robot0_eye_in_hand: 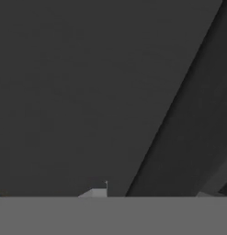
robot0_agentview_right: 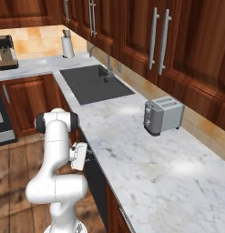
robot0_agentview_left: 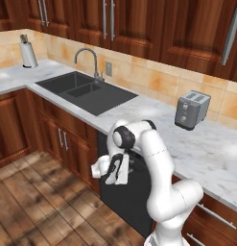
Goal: Open the dishwasher door and pull out the top rack.
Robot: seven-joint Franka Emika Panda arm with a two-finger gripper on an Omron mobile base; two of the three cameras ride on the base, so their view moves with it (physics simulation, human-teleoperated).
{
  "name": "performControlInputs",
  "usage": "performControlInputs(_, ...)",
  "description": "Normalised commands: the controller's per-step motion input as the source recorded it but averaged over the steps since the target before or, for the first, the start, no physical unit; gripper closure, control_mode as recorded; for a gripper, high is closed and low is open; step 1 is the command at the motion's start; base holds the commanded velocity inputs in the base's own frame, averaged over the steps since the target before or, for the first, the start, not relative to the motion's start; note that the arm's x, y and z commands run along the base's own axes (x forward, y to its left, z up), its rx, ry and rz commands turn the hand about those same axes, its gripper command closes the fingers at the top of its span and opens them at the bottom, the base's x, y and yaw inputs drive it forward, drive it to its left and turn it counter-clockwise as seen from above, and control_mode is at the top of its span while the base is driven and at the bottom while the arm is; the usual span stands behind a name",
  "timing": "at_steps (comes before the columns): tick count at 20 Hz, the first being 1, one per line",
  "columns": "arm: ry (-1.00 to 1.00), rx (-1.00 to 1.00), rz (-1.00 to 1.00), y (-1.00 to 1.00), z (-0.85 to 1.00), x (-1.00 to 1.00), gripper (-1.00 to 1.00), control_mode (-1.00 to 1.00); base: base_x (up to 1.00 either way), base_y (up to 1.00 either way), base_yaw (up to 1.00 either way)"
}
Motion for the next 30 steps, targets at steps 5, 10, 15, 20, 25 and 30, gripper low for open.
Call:
performControlInputs(5,0.2,0.36,0.12,0.45,-0.62,-0.92,1.0,-1.0,0.0,0.0,0.0)
performControlInputs(10,0.28,0.43,0.12,0.91,-0.75,-0.89,1.0,-1.0,0.0,0.0,0.0)
performControlInputs(15,0.33,0.46,0.13,0.99,-0.91,-0.79,1.0,-1.0,0.0,0.0,0.0)
performControlInputs(20,0.33,0.46,0.12,1.0,-1.0,-0.73,1.0,-1.0,0.0,0.0,0.0)
performControlInputs(25,0.3,0.47,0.11,0.86,-0.99,-0.53,1.0,-1.0,0.0,0.0,0.0)
performControlInputs(30,0.14,0.33,0.12,0.4,-0.39,-0.31,1.0,-1.0,0.0,0.0,0.0)
